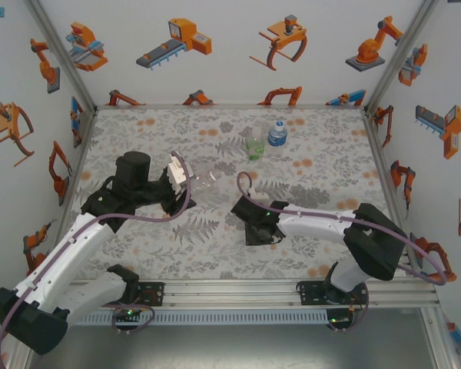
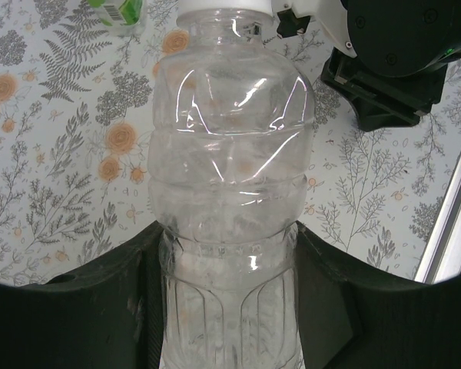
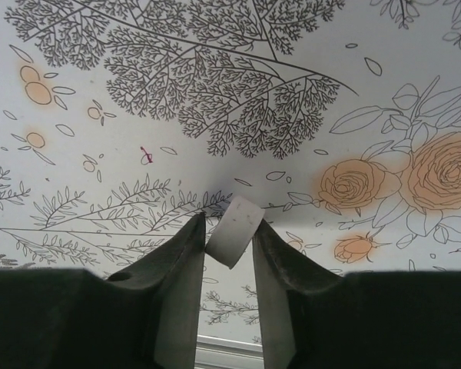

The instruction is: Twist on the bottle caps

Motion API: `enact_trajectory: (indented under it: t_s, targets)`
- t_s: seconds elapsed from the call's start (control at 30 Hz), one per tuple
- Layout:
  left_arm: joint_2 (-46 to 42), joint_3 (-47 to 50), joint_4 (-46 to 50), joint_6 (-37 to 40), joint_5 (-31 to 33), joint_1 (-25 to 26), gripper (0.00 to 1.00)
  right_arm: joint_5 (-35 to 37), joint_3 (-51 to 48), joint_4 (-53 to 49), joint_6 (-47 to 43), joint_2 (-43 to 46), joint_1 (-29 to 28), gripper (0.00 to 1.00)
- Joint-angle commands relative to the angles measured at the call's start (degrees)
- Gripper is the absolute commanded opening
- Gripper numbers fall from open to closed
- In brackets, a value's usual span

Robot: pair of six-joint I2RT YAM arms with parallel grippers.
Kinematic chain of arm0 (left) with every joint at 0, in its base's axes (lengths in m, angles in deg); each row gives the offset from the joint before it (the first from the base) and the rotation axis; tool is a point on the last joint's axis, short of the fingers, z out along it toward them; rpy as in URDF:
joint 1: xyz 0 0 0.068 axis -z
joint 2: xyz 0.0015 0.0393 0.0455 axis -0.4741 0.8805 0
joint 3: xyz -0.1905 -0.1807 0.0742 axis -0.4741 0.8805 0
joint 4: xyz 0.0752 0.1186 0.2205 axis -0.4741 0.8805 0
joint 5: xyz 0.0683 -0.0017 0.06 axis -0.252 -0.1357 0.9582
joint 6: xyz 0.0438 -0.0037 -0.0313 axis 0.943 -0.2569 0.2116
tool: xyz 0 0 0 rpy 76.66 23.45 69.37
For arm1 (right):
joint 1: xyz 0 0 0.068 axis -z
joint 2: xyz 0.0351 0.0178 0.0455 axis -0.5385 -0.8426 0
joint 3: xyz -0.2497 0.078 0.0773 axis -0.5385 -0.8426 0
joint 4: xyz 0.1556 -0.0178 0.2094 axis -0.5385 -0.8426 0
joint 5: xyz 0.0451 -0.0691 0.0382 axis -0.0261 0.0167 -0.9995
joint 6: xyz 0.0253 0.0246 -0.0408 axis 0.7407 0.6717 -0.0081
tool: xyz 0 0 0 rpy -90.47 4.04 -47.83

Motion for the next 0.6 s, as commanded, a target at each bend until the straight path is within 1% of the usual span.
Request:
enact_trajectory:
  t_s: [0.0,0.17,0.23,0.4,0.5,0.57]
  targets:
    - [0.2,-0.9,-0.8,-0.3,-1.3,-0.5,0.0,-0.8,-1.4,1.6,0.9,-0.6,0.8,0.29]
    - [0.3,-0.9,-0.8,-0.2,-1.1,-0.5,0.0,-3.3,-3.6,5.8,0.9,-0.4,2.8,0.2]
    - [0.4,-1.0,-0.7,-0.2,-1.0,-0.6,0.0,-5.4,-4.7,8.7,0.6,-0.2,4.1,0.19]
    - [0.6,-0.9,-0.6,-0.1,-0.9,-0.7,0.0,-13.5,-9.6,22.1,0.1,0.5,9.2,0.19]
    - [0.7,-0.9,-0.6,-0.1,-0.9,-0.7,0.0,-20.0,-13.4,32.1,2.2,-0.6,13.7,0.19]
    - [0.7,-1.0,-0.5,-0.1,-0.7,-0.8,0.0,-22.8,-16.1,38.5,4.0,-1.3,16.5,0.19]
